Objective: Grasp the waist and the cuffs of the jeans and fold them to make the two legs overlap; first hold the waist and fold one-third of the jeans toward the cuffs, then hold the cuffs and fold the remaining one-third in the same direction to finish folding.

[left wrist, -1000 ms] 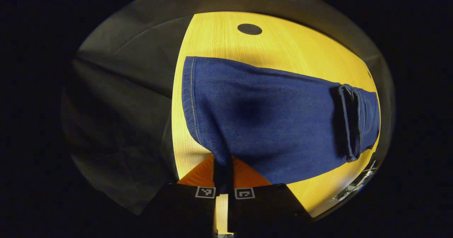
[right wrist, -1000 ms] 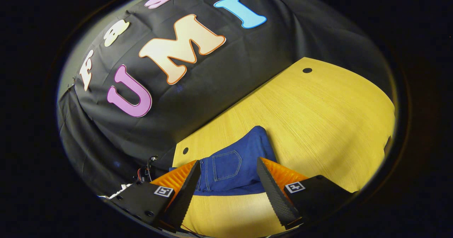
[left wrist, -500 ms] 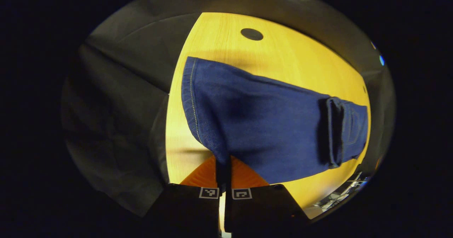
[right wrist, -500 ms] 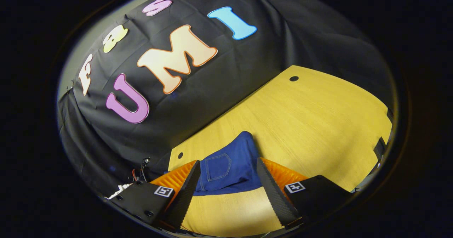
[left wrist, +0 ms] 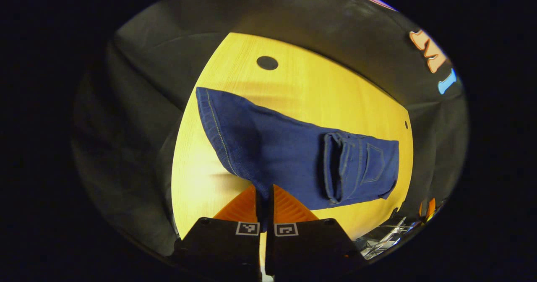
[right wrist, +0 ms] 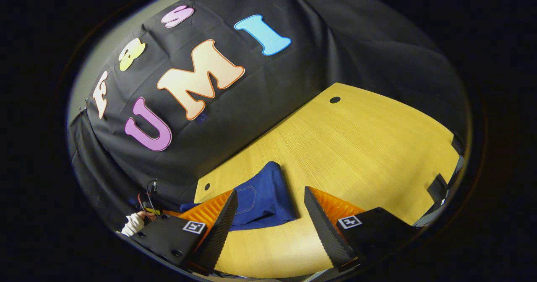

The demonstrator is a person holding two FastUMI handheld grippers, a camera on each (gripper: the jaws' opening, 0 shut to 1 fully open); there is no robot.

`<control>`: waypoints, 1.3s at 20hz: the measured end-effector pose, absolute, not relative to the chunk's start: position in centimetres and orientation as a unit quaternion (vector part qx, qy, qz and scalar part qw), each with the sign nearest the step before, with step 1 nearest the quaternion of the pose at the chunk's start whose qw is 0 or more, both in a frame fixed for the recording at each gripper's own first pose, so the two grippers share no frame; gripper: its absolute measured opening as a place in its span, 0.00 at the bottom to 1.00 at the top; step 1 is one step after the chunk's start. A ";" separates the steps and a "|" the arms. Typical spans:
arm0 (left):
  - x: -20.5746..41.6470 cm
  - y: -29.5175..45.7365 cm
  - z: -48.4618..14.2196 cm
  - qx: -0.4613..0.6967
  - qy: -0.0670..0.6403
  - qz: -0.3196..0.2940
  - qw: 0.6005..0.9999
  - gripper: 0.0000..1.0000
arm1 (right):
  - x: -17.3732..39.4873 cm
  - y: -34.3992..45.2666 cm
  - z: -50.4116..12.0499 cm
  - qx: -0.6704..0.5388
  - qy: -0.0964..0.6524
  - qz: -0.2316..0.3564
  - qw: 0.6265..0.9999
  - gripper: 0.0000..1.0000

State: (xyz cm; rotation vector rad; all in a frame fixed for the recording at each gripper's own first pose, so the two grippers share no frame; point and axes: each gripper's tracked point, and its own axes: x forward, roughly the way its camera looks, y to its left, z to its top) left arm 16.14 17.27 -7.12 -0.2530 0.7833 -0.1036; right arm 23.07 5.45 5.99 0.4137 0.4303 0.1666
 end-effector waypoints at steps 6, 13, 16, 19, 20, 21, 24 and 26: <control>14.0 9.2 -2.2 -0.111 0.349 -0.041 0.929 0.00 | 24.6 3.6 5.4 0.161 0.236 0.144 0.948 0.99; 13.2 -3.7 1.2 -0.062 0.332 -0.078 0.938 0.00 | 25.9 -0.3 4.5 0.111 0.243 0.168 0.949 0.98; 14.2 -9.0 0.3 -0.026 0.338 -0.096 0.936 0.00 | 25.6 -1.6 3.9 0.100 0.248 0.171 0.948 0.98; 15.3 -12.6 -3.7 0.013 0.367 -0.094 0.926 0.00 | 25.2 -2.3 3.4 0.109 0.255 0.171 0.945 0.99; 15.8 -13.7 -5.3 0.029 0.377 -0.092 0.921 0.00 | 25.2 -2.4 3.4 0.105 0.256 0.170 0.946 0.98; 16.1 -14.6 -6.9 0.041 0.386 -0.093 0.917 0.00 | 25.2 -2.4 3.3 0.099 0.257 0.169 0.946 0.98; 16.6 -16.6 -10.8 0.062 0.416 -0.102 0.901 0.00 | 24.9 -3.0 3.0 0.091 0.260 0.165 0.947 0.98; 16.9 -17.2 -13.3 0.074 0.430 -0.106 0.894 0.00 | 24.8 -3.2 2.9 0.087 0.262 0.162 0.947 0.98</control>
